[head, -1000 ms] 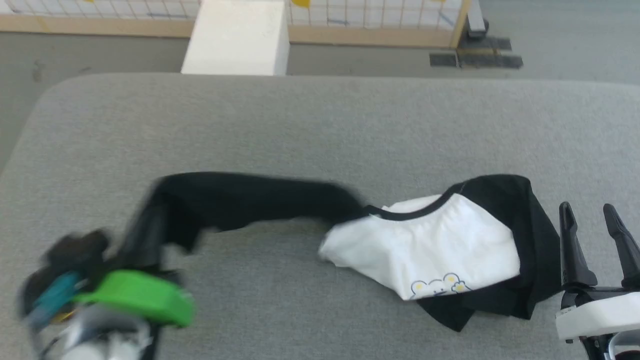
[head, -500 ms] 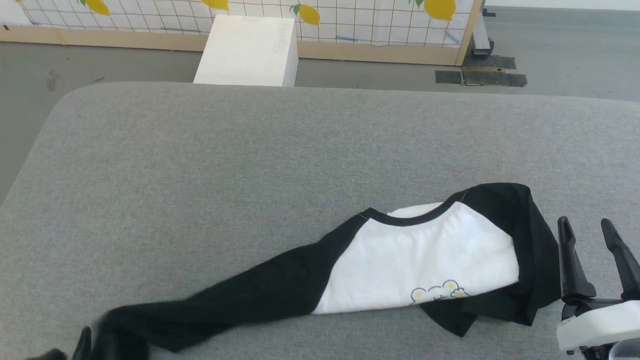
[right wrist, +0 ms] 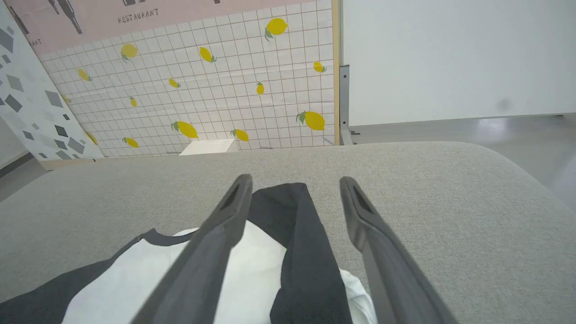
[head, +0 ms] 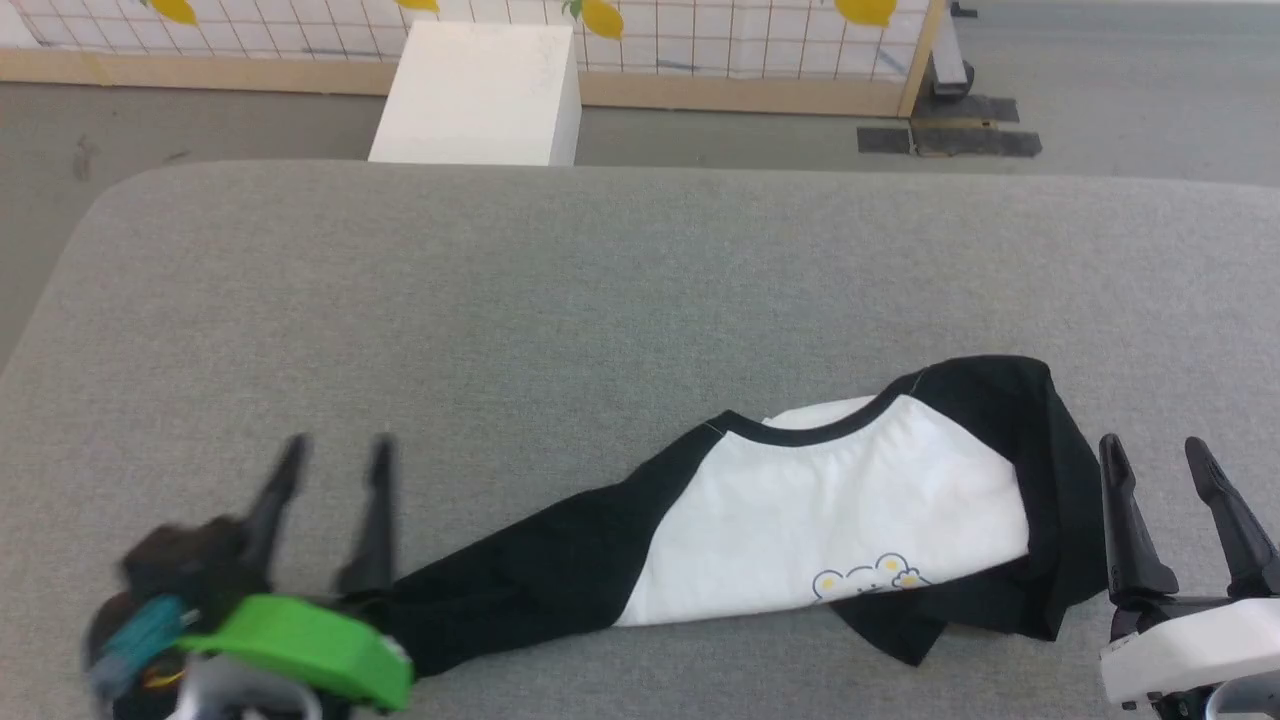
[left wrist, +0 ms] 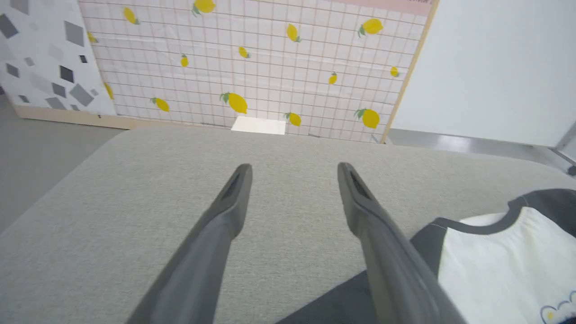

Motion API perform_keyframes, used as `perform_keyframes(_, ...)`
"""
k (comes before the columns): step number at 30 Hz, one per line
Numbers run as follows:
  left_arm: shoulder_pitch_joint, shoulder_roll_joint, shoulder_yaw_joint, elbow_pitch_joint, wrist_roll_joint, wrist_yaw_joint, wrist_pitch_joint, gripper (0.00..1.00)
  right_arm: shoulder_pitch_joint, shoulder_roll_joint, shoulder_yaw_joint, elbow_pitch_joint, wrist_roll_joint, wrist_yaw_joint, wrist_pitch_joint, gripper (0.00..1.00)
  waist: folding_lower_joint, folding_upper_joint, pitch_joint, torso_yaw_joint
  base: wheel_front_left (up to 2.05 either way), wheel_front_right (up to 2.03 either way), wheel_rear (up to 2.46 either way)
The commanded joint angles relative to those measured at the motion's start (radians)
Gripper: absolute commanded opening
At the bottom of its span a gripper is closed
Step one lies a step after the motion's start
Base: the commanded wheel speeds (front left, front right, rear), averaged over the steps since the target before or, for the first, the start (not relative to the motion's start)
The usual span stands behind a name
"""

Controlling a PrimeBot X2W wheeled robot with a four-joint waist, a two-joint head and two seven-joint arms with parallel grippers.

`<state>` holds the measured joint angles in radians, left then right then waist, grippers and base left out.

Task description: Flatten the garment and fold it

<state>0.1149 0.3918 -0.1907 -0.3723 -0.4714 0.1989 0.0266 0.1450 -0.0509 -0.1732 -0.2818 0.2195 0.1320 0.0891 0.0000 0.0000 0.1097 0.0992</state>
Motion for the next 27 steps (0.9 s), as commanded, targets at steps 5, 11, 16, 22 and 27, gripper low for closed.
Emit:
perform_keyframes(5, -0.144, 0.029, -0.162, 0.069, 0.079, -0.084, 0.135, 1.00, -0.028, 0.001, -0.002, -0.007, -0.004, -0.001, -0.003, 1.00, 0.0000, 0.0000, 0.061, -0.030, 0.00, 0.00, 0.00)
perform_keyframes(11, -0.249, 0.035, -0.276, 0.241, 0.106, -0.163, 0.276, 1.00, -0.050, 0.001, -0.001, -0.009, -0.008, -0.001, -0.004, 1.00, 0.0000, 0.0000, 0.098, -0.048, 0.00, 0.00, 0.00)
perform_keyframes(16, -0.308, 0.047, -0.313, 0.356, 0.108, -0.213, 0.331, 1.00, -0.065, 0.001, 0.004, -0.008, -0.008, -0.001, -0.002, 1.00, 0.0000, 0.0000, 0.124, -0.063, 0.00, 0.00, 0.00)
perform_keyframes(22, -0.341, 0.039, -0.343, 0.478, 0.092, -0.253, 0.360, 0.38, -0.074, 0.001, 0.005, -0.010, -0.012, -0.001, 0.001, 1.00, 0.0000, 0.0000, 0.141, -0.072, 0.00, 0.00, 0.00)
perform_keyframes(27, -0.363, 0.024, -0.352, 0.517, 0.064, -0.279, 0.340, 0.00, -0.079, 0.001, -0.002, -0.014, -0.016, -0.001, 0.005, 1.00, 0.0000, 0.0000, 0.143, -0.075, 0.00, 0.00, 0.00)
